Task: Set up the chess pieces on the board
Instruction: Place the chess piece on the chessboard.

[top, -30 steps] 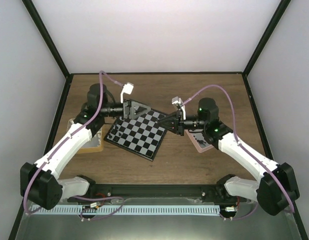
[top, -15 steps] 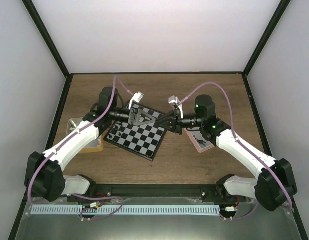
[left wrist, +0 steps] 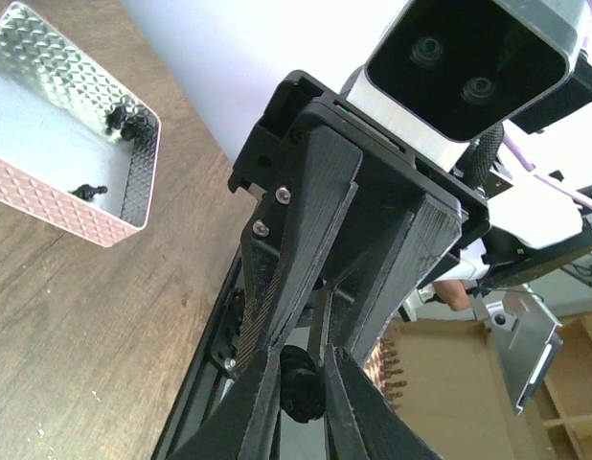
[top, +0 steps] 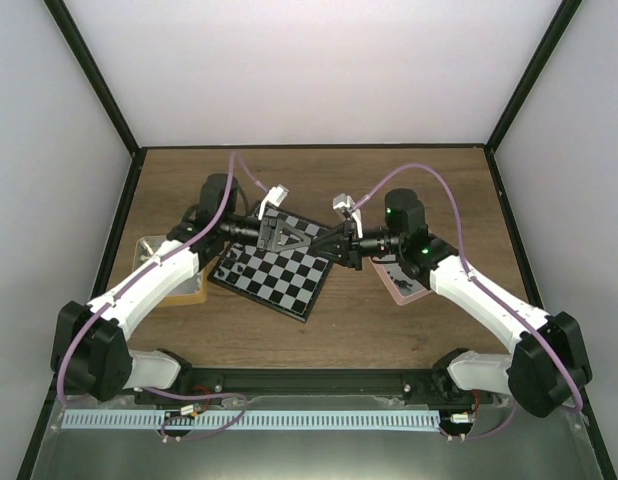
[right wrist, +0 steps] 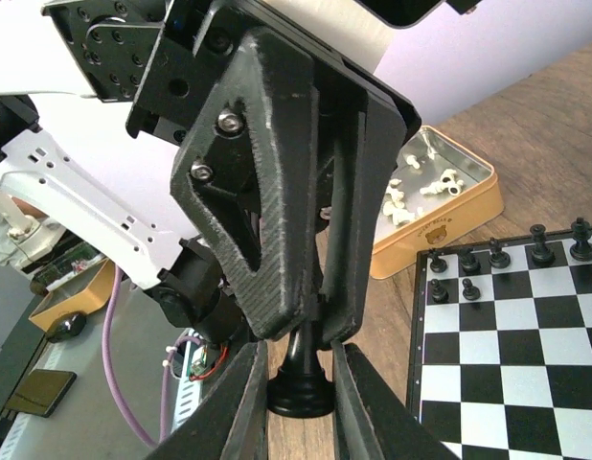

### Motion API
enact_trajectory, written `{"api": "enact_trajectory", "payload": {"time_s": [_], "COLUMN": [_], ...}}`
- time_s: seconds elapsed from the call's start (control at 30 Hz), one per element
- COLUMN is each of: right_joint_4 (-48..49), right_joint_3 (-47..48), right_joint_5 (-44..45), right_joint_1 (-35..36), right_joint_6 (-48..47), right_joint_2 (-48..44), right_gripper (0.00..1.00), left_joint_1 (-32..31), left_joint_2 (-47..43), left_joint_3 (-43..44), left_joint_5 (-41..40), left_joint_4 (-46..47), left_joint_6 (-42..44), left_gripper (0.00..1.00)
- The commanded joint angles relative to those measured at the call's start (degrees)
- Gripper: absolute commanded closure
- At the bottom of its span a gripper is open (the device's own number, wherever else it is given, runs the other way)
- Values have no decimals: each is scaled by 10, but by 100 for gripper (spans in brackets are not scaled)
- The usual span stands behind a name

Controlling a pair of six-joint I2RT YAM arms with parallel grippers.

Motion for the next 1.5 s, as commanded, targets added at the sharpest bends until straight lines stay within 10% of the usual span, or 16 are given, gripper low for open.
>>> {"api": "enact_trajectory", "payload": {"time_s": [0.0,0.2,0.4,0.63,1.47], "right_joint_4": [-11,-21,-9,-48,-19], "right_joint_3": [30,23,-18,-41,-80], "right_joint_5": [6,55,232,409,408], "right_joint_1": [11,11,11,10,10], "right_joint_6": [-15,-19,11,82,140], "right_joint_2": [4,-18,-66,-60,-35], "right_gripper": [92,50,25,24,25], "left_joint_1": [0,4,15,15,66], "left_joint_2": [7,-8,-14,6,302], "left_joint_3": [22,28,65,78,165], "left_joint_5": [-7,-49,-295,-669,-670], "left_joint_4": [-23,-36,-164,-210,-69], "left_joint_6": [40,72,159,168,183], "left_gripper": [91,96,96,96,96]}}
